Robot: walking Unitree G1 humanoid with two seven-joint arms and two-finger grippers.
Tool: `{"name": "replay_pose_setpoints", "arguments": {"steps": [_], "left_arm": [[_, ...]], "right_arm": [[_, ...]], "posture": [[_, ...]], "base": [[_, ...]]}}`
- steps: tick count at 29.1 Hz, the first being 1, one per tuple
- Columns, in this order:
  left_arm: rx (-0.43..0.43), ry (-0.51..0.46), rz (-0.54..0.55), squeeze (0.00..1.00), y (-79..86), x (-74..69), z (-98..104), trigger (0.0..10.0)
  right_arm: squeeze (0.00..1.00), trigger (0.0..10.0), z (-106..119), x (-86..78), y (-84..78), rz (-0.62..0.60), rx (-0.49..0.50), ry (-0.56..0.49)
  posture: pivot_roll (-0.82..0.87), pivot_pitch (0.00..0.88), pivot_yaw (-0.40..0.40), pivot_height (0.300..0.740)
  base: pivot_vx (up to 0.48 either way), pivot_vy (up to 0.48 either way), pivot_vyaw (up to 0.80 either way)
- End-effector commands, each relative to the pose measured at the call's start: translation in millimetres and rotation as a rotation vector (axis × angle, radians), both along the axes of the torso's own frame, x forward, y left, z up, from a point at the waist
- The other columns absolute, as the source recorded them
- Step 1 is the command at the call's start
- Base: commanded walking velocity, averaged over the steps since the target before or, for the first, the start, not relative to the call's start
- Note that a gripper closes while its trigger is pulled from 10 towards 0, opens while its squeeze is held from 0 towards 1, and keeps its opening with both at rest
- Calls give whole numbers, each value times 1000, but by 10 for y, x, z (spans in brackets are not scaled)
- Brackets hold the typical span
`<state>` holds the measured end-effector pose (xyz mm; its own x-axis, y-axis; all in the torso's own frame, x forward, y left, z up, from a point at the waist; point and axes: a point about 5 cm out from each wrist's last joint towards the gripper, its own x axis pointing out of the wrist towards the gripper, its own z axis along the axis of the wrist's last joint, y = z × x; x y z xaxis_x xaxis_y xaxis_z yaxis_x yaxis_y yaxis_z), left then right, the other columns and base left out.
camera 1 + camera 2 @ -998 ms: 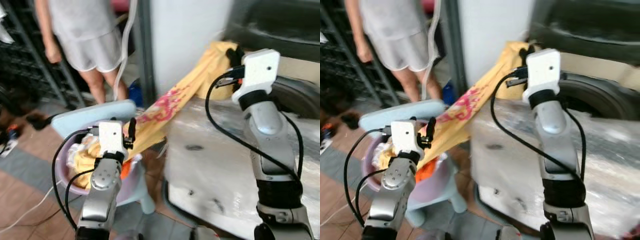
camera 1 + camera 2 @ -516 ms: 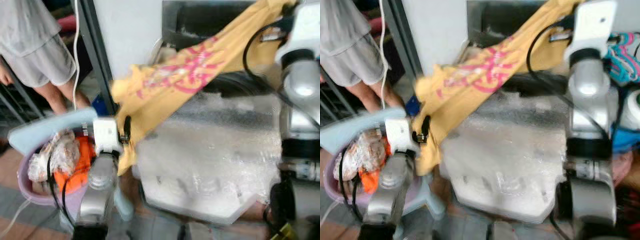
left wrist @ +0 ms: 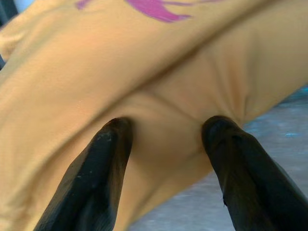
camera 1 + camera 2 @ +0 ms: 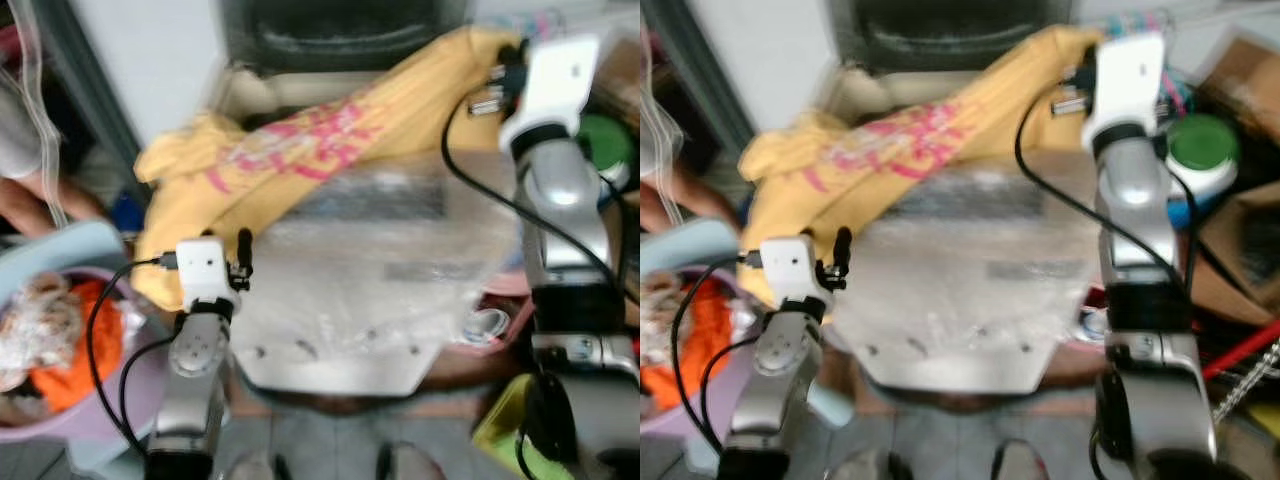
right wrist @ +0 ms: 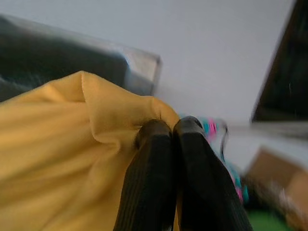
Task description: Clothes washing
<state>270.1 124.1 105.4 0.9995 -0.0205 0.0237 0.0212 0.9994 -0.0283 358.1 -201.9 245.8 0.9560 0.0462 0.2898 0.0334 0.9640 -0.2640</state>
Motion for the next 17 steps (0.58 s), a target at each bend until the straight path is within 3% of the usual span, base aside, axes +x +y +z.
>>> {"name": "replay_pose_setpoints", "arguments": {"steps": [1,5,12,15,17], "left_arm": [[-8,8,13,0,8,10,4,10000],[-3,15,50,0,31,-9,-6,10000],[9,20,68,0,64,-32,-17,10000],[11,19,62,0,70,-20,-7,10000],[16,20,46,0,49,-7,-6,10000]], "right_arm": [[0,10000,44,-26,215,112,-16,-15],[0,10000,2,-47,328,193,-51,2],[0,10000,-40,-28,404,273,-23,47],[0,10000,10,92,561,387,-60,91],[0,10000,151,233,725,492,-169,113]], "posture": [[-79,0,45,740],[-75,0,45,740],[-57,0,43,740],[-63,0,50,740],[-65,0,49,740]], "base": [[0,0,0],[0,0,0],[0,0,0],[0,0,0],[0,0,0]]}}
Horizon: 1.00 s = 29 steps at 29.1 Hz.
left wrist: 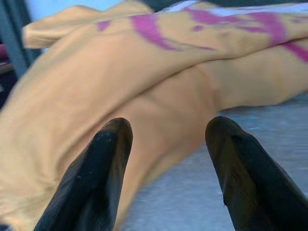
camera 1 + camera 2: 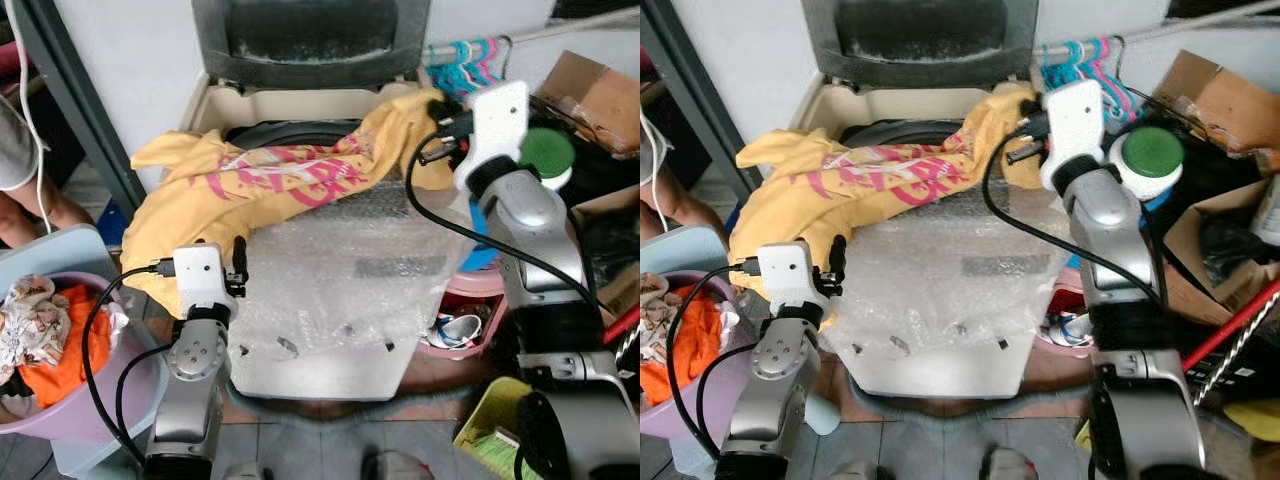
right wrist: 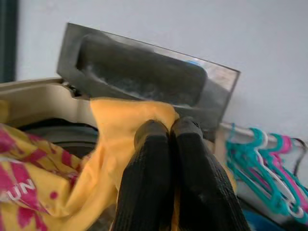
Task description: Clothes washing
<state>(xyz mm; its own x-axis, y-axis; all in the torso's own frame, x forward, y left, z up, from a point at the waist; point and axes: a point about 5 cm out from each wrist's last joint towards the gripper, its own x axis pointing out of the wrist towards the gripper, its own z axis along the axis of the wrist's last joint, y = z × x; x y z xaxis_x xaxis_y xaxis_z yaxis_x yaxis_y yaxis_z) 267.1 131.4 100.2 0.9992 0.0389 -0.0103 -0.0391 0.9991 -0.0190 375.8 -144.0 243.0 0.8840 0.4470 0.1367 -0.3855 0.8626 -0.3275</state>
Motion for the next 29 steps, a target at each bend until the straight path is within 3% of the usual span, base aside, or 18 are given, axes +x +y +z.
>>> {"name": "replay_pose_setpoints", "arguments": {"steps": [1,3,6,8,9,10,11,12,13,14,16,18,19,21,22,23,25,29], "left_arm": [[9,-13,-19,0,-34,27,47,10000],[11,-19,-22,0,-49,37,57,10000],[17,-31,33,0,-12,52,84,10000],[22,-35,47,0,-2,42,85,10000],[22,-35,47,0,-2,42,85,10000],[17,-37,53,0,-1,18,86,10000],[14,-37,55,0,1,6,84,10000],[14,-37,55,0,1,6,84,10000],[14,-36,55,0,4,-3,83,10000],[18,-33,56,0,9,-16,78,10000],[33,-33,67,0,31,-10,81,10000],[41,-33,76,0,51,5,81,10000],[43,-33,77,0,53,11,80,10000],[47,-33,69,0,32,22,79,10000],[47,-37,50,0,-3,28,89,10000],[47,-37,50,0,-3,28,89,10000],[49,-34,28,0,-43,23,88,10000],[51,-28,14,0,-55,16,77,10000]], "right_arm": [[0,10000,246,104,201,130,-100,-34],[0,10000,438,200,250,151,-125,-47],[0,10000,1065,267,340,134,-199,-222],[0,10000,1308,239,359,117,-198,-312],[0,10000,1308,239,359,117,-198,-312],[0,10000,1648,146,370,85,-194,-487],[0,10000,1794,93,367,69,-188,-567],[0,10000,1794,93,367,69,-188,-567],[0,10000,1943,23,355,42,-185,-664],[0,10000,2179,-115,304,-28,-199,-848],[0,10000,2297,-181,220,-115,-209,-957],[0,10000,2204,-109,129,-176,-207,-928],[0,10000,2058,-20,100,-176,-215,-852],[0,10000,1573,177,92,-95,-210,-628],[0,10000,1111,277,90,-47,-233,-472],[0,10000,1111,277,90,-47,-233,-472],[0,10000,506,259,135,62,-224,-305],[0,10000,142,159,188,122,-196,-236]], "posture": [[-65,0,49,740],[-58,0,35,740],[-44,0,24,740],[-33,0,20,740],[-33,0,20,740],[-26,0,15,740],[-22,0,15,740],[-22,0,15,740],[-19,0,14,740],[-15,0,11,740],[-15,0,11,740],[-25,0,20,740],[-28,0,22,740],[-28,0,22,740],[-28,0,29,740],[-28,0,29,740],[-30,0,43,740],[-36,0,50,740]], "base": [[0,0,0],[0,0,0],[0,0,0],[0,0,0],[0,0,0],[0,0,0],[0,0,0],[0,0,0],[0,0,0],[0,0,0],[0,0,0],[0,0,0],[0,0,0],[0,0,0],[0,0,0],[0,0,0],[0,0,0],[0,0,0]]}}
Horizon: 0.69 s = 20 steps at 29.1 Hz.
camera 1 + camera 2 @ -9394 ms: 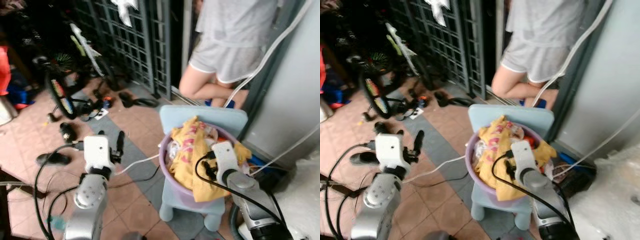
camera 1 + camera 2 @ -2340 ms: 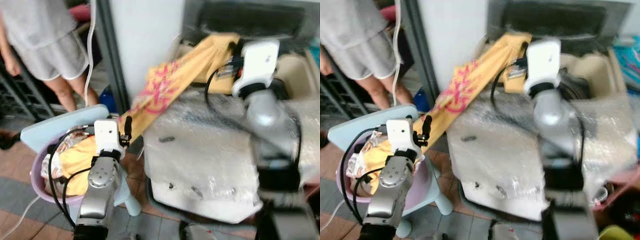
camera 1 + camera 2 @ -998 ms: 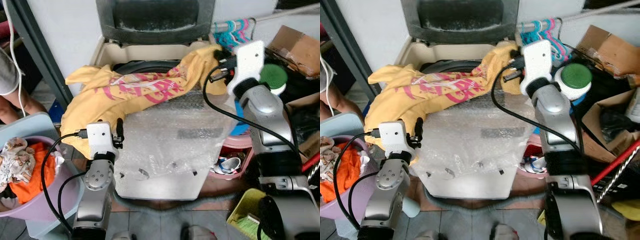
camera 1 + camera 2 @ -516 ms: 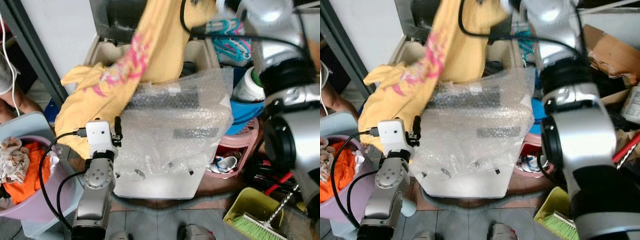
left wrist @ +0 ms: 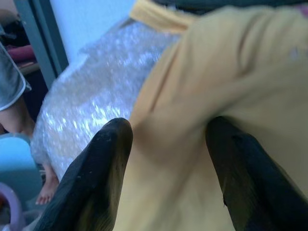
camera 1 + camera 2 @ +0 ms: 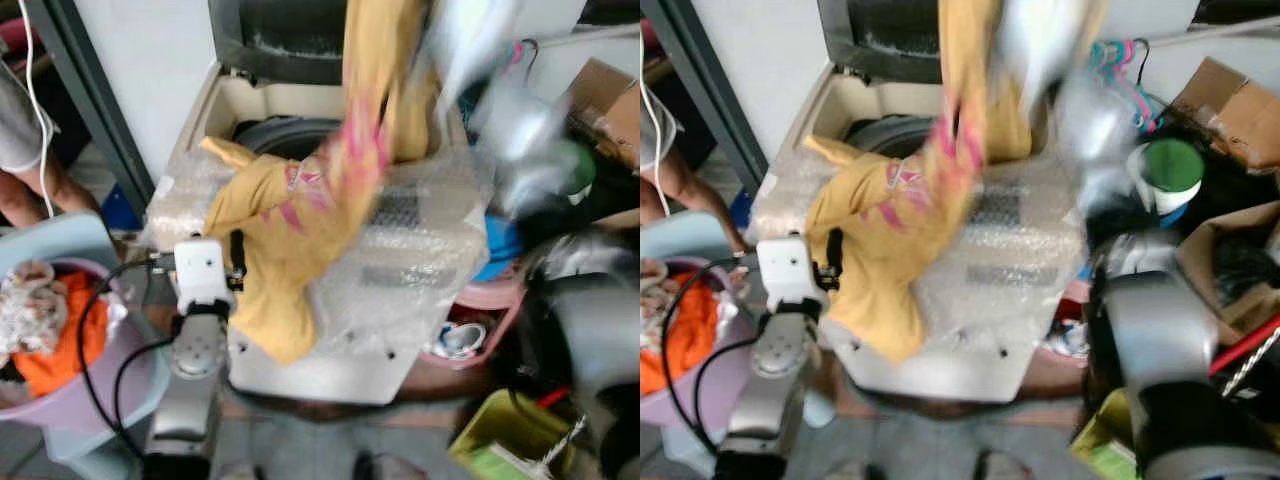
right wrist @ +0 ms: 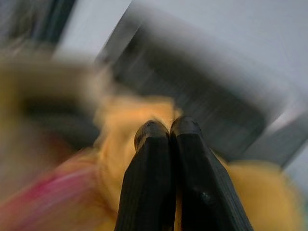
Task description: Clothes washing
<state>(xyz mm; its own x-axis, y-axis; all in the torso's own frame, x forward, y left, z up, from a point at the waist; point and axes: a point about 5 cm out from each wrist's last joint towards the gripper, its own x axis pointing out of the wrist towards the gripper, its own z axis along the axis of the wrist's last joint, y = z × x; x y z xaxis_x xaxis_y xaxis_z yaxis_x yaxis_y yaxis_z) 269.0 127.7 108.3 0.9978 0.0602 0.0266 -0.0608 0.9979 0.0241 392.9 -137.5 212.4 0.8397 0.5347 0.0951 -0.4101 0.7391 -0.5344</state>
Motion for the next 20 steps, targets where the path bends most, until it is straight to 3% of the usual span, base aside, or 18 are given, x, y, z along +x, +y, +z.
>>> {"name": "replay_pose_setpoints", "arguments": {"steps": [1,7,17,20], "left_arm": [[7,9,-13,0,-22,-1,-8,10000],[10,7,-36,0,-27,48,8,10000],[-13,-15,-43,0,27,17,25,10000],[-15,-21,-58,0,5,37,44,10000]], "right_arm": [[0,10000,321,-69,154,94,37,-128],[0,10000,-11,-294,223,155,107,0],[0,10000,-68,-579,98,160,116,-47],[0,10000,-19,-611,101,166,57,-75]], "posture": [[-38,0,56,740],[-46,0,61,740],[-32,0,52,740],[-41,0,60,740]], "base": [[0,0,0],[0,0,0],[0,0,0],[0,0,800]]}}
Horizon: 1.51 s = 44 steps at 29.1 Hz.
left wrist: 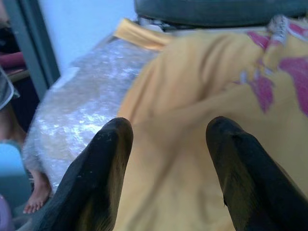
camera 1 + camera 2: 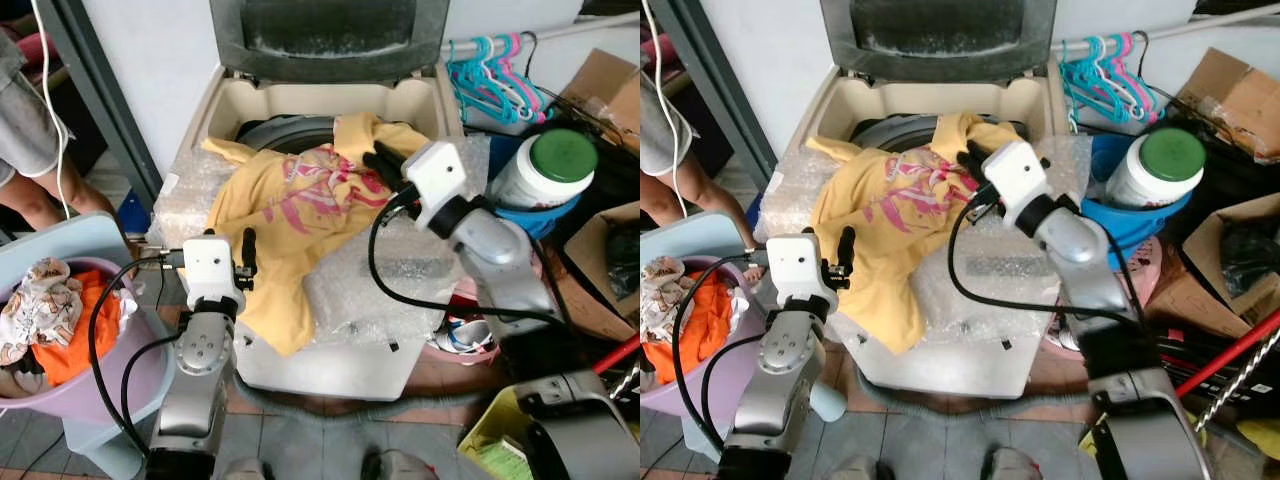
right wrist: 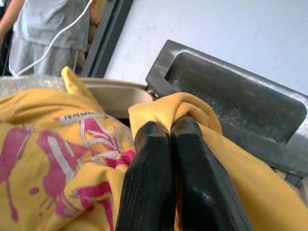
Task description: Clothes washing
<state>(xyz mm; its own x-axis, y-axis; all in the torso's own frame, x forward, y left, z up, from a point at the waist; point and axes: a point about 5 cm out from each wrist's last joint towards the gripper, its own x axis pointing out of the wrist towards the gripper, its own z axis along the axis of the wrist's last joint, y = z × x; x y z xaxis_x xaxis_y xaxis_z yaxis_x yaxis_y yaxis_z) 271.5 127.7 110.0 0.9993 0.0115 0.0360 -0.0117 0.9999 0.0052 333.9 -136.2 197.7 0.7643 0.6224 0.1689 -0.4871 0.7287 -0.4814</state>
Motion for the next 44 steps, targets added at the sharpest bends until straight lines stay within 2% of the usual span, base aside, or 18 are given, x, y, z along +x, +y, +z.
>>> {"name": "replay_pose_setpoints", "arguments": {"steps": [1,6,9,11,12,13,15,20,23,26,27,28,30,33,35,38,43,44], "left_arm": [[3,-11,-8,0,5,12,27,10000],[-6,-20,-8,0,8,11,51,10000],[-6,-11,-26,0,-20,-26,8,10000],[-7,-17,-29,0,-25,-6,22,10000],[-8,-20,-28,0,-27,20,37,10000],[-8,-20,-28,0,-27,20,37,10000],[-10,-27,-23,0,-26,48,53,10000],[-21,-25,-18,0,-31,33,54,10000],[-16,0,-10,0,-21,-6,-14,10000],[-18,0,-22,0,-36,8,-13,10000],[-18,-3,-25,0,-46,16,0,10000],[-24,-9,-30,0,-57,25,17,10000],[-24,7,-23,0,-52,8,-21,10000],[-19,15,-32,0,-66,7,-42,10000],[-19,8,-46,0,-87,26,-16,10000],[-19,10,-43,0,-76,37,-23,10000],[-21,9,-39,0,-71,41,-17,10000],[-23,13,-35,0,-73,25,-29,10000]], "right_arm": [[0,10000,128,-22,88,40,-29,-51],[0,10000,214,-7,47,10,-15,-64],[0,10000,174,-31,5,27,-35,-33],[0,10000,150,-37,14,60,-98,-20],[0,10000,106,-35,18,85,-178,0],[0,10000,106,-35,18,85,-178,0],[0,10000,50,-23,-5,106,-306,3],[0,10000,144,-34,-64,144,-364,-21],[0,10000,167,-27,-156,149,-370,4],[0,10000,144,-7,-181,153,-394,21],[0,10000,117,-1,-183,149,-394,41],[0,10000,9,15,-201,126,-436,86],[0,10000,-103,12,-215,111,-484,100],[0,10000,-128,30,-173,131,-465,134],[0,10000,-237,40,-135,192,-510,235],[0,10000,-282,46,-106,216,-586,204],[0,10000,-323,84,-35,223,-644,199],[0,9529,-361,99,20,219,-665,196]], "posture": [[-41,0,60,740],[-44,0,64,740],[-45,0,64,740],[-45,0,63,740],[-47,0,62,740],[-47,0,62,740],[-47,0,62,740],[-46,0,60,740],[-52,0,57,740],[-54,0,56,740],[-53,0,52,740],[-52,0,51,740],[-54,0,50,740],[-57,0,55,740],[-65,0,57,740],[-62,0,49,740],[-60,0,47,740],[-59,0,45,740]], "base": [[0,0,800],[0,0,800],[81,0,800],[244,0,788],[255,0,413],[255,0,413],[251,0,0],[98,0,0],[0,0,0],[0,0,0],[0,0,0],[0,0,0],[0,0,0],[0,0,0],[0,0,0],[0,0,0],[0,0,0],[0,0,0]]}}
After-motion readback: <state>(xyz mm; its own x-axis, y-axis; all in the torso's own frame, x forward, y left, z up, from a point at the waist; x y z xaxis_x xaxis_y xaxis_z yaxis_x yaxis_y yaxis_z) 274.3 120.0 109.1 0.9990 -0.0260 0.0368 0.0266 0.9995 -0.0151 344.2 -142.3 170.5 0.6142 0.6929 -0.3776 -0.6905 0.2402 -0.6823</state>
